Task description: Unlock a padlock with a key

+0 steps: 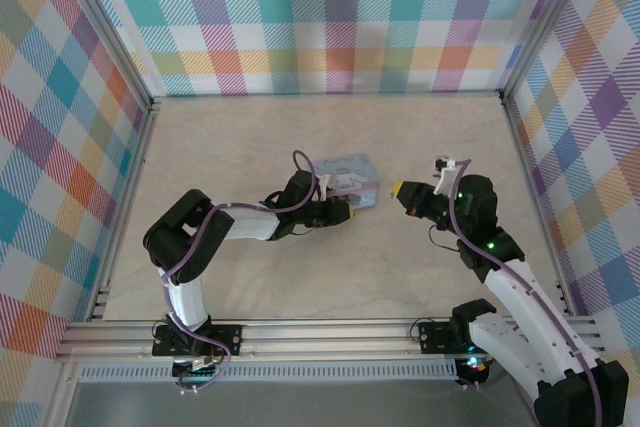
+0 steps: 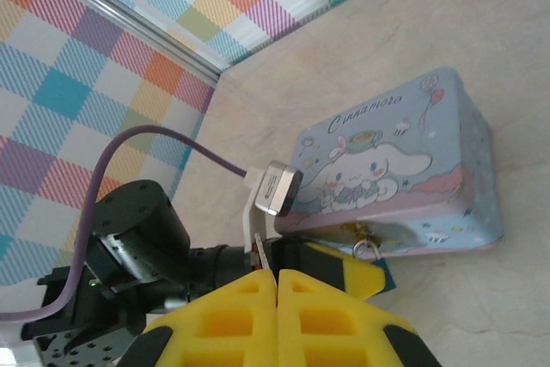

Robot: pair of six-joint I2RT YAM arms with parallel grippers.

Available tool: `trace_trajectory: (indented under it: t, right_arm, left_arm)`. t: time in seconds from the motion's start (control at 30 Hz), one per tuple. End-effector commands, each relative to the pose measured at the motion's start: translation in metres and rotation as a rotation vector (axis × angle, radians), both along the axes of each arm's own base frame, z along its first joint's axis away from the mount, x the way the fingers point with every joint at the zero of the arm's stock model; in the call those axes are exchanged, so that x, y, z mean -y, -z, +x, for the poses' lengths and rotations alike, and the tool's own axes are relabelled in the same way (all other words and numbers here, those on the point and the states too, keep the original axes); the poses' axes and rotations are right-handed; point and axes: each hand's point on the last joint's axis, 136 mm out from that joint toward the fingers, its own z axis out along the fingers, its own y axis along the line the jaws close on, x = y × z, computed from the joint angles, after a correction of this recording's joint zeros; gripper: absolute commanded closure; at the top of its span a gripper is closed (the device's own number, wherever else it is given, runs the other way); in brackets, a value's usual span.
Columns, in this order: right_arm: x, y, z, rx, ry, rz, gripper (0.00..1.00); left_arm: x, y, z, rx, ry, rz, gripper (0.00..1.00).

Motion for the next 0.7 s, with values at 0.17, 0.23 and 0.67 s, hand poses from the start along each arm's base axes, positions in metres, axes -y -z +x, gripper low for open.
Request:
trace_trajectory:
  t: [0.17,0.23,0.67]
  right_arm:
    - [-0.001,0.014,-0.008,-0.072,0.020,0.170,1.00]
    - [-0.001,0.021,-0.009,-0.083,0.026,0.196,1.00]
    - [-0.001,0.029,-0.011,-0.114,0.034,0.232,1.00]
  left_arm:
    - [0.009,-0.046,0.007,0.065,0.026,-0.079,0.95]
    - [0.009,-0.046,0.007,0.063,0.026,-0.080,0.95]
    - [0.011,-0.047,0.009,0.034,0.011,-0.112,0.95]
